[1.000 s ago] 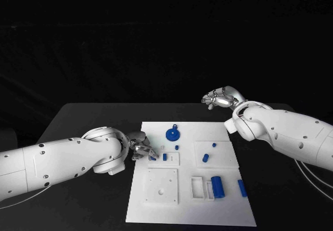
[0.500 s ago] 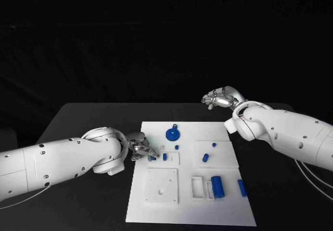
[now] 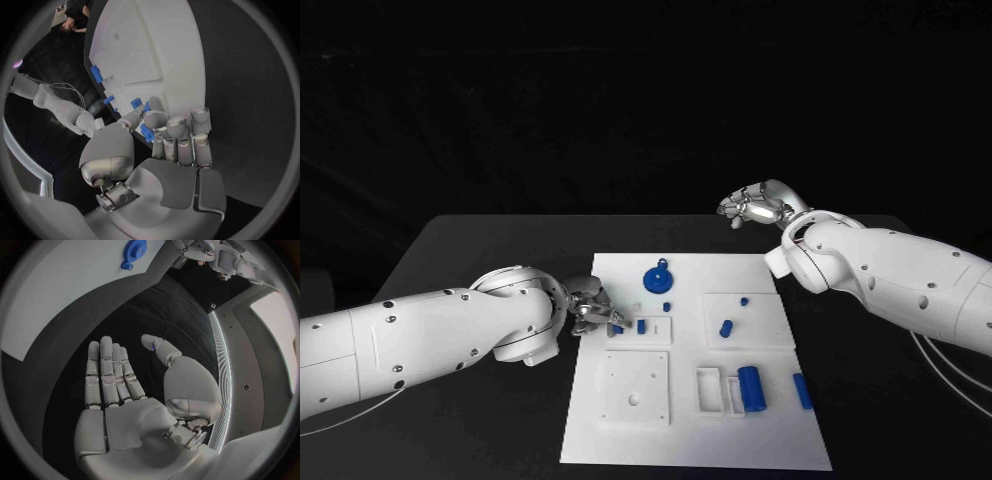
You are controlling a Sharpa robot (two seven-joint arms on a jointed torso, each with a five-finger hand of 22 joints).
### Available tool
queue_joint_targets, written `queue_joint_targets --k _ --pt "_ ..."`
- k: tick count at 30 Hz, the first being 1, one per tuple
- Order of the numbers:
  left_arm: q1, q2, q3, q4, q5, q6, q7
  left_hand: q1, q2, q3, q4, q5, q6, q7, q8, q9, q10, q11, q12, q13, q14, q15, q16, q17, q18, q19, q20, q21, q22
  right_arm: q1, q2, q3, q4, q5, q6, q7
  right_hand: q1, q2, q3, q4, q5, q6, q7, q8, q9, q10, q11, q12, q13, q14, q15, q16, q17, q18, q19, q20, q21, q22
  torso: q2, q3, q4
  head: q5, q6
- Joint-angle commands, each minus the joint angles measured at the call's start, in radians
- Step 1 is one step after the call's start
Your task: Assemble the parts on the task board
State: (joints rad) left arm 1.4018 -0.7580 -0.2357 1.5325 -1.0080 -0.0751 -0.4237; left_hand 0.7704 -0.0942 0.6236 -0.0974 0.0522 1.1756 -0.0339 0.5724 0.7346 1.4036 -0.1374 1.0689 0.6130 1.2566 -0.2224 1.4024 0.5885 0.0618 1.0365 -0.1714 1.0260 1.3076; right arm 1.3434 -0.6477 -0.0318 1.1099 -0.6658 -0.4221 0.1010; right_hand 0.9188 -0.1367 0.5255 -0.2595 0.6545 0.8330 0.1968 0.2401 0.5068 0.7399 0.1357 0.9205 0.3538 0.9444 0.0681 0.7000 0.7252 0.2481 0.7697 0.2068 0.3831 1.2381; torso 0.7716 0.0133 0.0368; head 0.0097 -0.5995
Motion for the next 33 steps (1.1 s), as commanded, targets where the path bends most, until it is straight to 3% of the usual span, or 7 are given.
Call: queue_joint_targets --k 1,33 --pt "-0.001 0.004 0.0 0.002 0.001 0.01 -0.001 -0.004 -0.015 -0.001 0.01 -0.004 -0.004 0.002 0.004 -0.001 -0.004 -0.003 0.004 -0.002 -0.007 -0.001 0.005 -0.001 0.009 -0.008 -0.105 0.005 0.016 0.0 0.002 0.001 -0.001 -0.001 0.009 0.006 0.0 0.008 0.0 0.003 0.005 -0.005 0.001 0.006 -0.001 -0.007 -0.001 0.005 -0.001 -0.009 0.0 0.005 -0.002 0.014 -0.009 0.001 -0.006 0.001 0.0 0.0003 0.0003 -0.001 0.0" --pt "-0.001 -0.002 0.004 0.018 0.001 0.004 0.004 -0.005 -0.026 0.0 0.023 -0.004 -0.006 0.001 0.007 -0.001 -0.005 -0.004 0.005 -0.003 -0.008 -0.002 0.006 -0.002 0.011 -0.008 -0.105 0.006 0.016 -0.005 0.007 0.001 -0.006 0.0 0.012 0.007 -0.001 0.008 -0.001 0.003 0.006 -0.008 0.002 0.005 -0.003 -0.009 0.0 0.007 -0.005 -0.01 0.0 0.005 -0.003 0.014 -0.009 0.001 -0.007 0.002 0.0 -0.0002 0.0006 -0.004 0.001"
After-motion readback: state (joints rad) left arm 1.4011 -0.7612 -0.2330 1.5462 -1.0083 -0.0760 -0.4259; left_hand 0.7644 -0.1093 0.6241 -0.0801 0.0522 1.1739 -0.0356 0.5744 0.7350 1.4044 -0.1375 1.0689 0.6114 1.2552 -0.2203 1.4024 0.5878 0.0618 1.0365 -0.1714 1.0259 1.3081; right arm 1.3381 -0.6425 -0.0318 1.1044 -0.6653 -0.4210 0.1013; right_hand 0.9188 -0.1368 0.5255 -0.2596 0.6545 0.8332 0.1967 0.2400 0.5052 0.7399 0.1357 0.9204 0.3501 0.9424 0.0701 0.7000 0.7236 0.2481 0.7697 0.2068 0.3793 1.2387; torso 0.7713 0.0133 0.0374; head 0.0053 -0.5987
